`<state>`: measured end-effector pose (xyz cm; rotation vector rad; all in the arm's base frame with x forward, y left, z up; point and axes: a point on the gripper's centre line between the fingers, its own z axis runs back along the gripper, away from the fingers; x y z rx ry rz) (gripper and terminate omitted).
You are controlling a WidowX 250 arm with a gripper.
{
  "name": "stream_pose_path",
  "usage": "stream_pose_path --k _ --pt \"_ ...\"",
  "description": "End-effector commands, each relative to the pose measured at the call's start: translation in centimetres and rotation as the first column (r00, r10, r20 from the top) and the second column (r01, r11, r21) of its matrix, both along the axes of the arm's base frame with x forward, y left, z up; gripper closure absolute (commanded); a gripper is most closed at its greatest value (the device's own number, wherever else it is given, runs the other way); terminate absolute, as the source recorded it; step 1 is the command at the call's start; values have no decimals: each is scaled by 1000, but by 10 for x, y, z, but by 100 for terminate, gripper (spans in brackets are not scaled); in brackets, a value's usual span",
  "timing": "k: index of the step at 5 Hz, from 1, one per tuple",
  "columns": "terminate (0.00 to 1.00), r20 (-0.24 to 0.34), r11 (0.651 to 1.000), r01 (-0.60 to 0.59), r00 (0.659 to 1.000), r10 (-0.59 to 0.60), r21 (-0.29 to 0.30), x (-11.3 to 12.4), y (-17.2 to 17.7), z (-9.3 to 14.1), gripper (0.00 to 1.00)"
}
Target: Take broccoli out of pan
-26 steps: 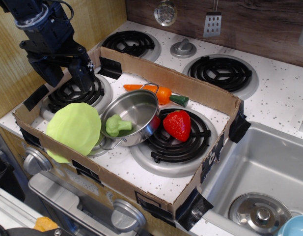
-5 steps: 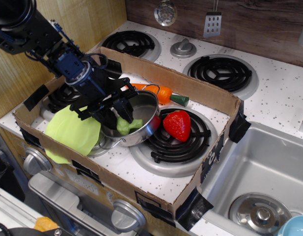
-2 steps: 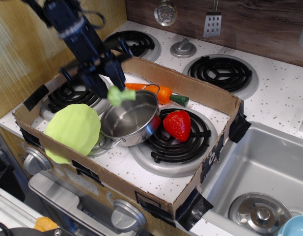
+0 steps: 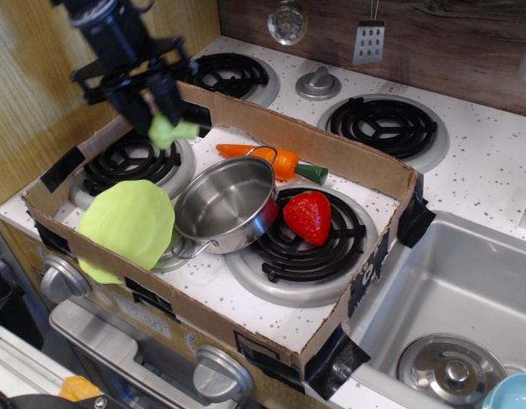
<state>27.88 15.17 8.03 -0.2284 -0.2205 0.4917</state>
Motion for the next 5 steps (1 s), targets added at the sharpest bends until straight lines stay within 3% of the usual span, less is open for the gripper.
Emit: stream_pose_path --k 1,3,4,5 --pt "0 163 941 156 964 -212 300 36 16 8 100" --pt "0 215 899 181 935 -283 398 72 8 8 100" --pt "0 230 887 213 917 -326 409 96 15 3 100" --pt "0 232 888 230 911 -340 397 103 20 -3 0"
